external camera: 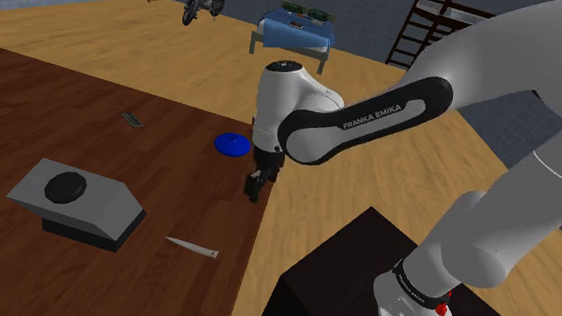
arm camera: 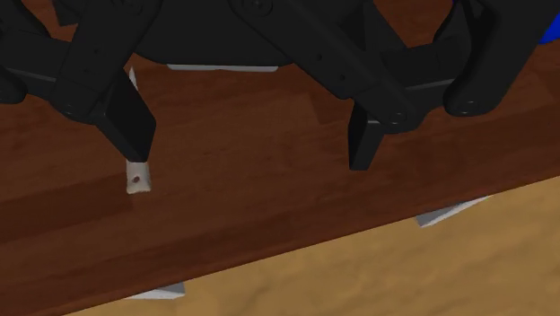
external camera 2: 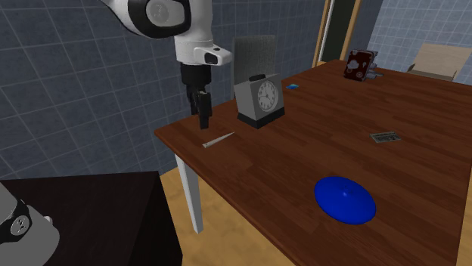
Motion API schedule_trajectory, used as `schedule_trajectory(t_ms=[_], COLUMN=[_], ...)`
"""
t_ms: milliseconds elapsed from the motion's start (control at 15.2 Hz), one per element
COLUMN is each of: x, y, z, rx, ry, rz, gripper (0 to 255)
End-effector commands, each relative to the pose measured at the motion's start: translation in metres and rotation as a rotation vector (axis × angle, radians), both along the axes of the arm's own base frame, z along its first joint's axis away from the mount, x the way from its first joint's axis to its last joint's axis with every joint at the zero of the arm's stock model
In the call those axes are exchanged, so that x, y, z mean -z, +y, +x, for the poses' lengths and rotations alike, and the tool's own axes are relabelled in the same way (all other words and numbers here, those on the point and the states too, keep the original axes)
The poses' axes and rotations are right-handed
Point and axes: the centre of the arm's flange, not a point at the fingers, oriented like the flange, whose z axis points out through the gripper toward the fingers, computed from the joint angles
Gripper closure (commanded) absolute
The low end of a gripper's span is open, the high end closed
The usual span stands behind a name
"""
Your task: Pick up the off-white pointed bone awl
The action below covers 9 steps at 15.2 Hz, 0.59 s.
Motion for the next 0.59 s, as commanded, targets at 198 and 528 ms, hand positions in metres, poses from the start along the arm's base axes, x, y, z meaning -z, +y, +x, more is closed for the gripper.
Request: schedule_trajectory(t_ms=[198, 528], x=[0.041, 0.082], y=[0.051, 0.102], z=[0.014, 0.025], rx=[-0.071, -0.140], ry=[-0.020, -0.039], rz=[-0.010, -0.022], gripper=[0, 0])
